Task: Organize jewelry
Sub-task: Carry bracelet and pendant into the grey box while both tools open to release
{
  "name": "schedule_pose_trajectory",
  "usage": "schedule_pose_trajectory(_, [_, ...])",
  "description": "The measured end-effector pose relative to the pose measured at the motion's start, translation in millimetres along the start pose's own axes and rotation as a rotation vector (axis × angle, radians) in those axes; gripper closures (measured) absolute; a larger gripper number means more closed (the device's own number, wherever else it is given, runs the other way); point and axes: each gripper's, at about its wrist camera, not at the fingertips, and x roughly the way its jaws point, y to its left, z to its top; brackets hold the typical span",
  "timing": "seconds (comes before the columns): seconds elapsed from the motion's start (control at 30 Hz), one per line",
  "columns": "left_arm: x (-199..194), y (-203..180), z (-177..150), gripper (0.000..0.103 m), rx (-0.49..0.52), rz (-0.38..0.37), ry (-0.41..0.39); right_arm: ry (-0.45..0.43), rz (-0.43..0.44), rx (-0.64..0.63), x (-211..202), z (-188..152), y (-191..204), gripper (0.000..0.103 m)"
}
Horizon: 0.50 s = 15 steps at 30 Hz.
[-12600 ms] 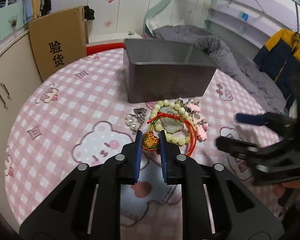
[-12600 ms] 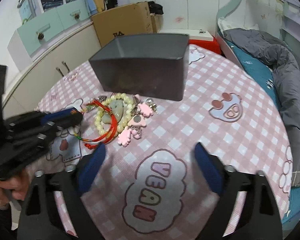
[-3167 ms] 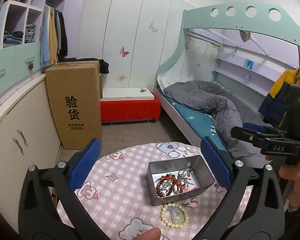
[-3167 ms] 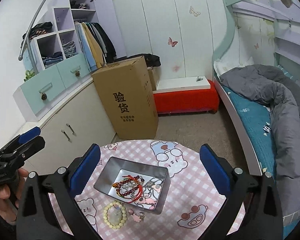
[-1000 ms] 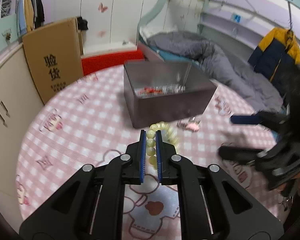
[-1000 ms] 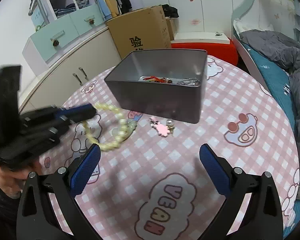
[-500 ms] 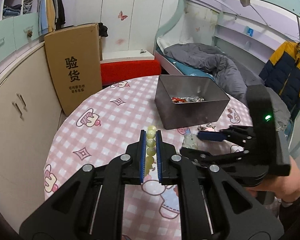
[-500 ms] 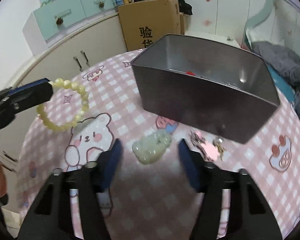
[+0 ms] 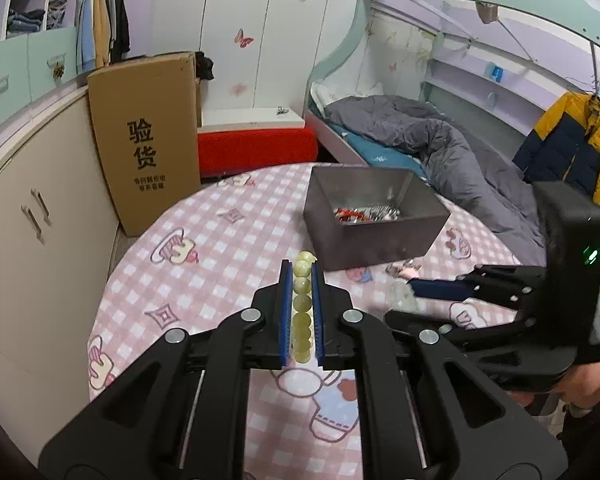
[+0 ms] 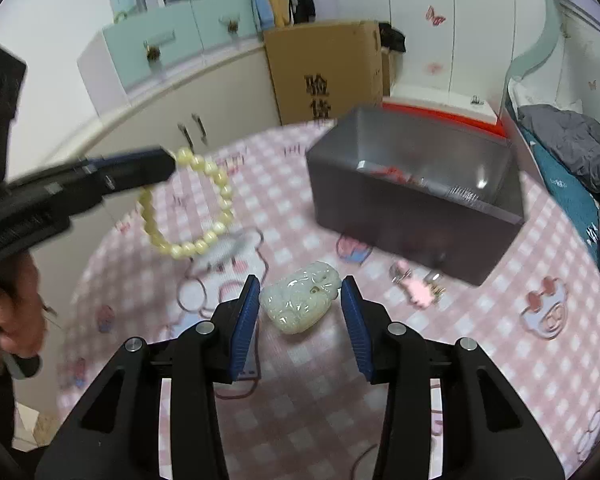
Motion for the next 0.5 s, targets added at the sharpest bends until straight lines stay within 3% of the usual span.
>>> schedule_pose_trajectory(0.2, [-13,-9,25,0.094,0.039,-0.012,-0.066,-0.125,0.007,0.014,-49,37,-12,0.064])
schedule_pose_trajectory(0.5, [-26,-29,95,0.094,0.113,-0.029,-0.200,-0.272,-0.055,0.009,-105,81,-36,0.064])
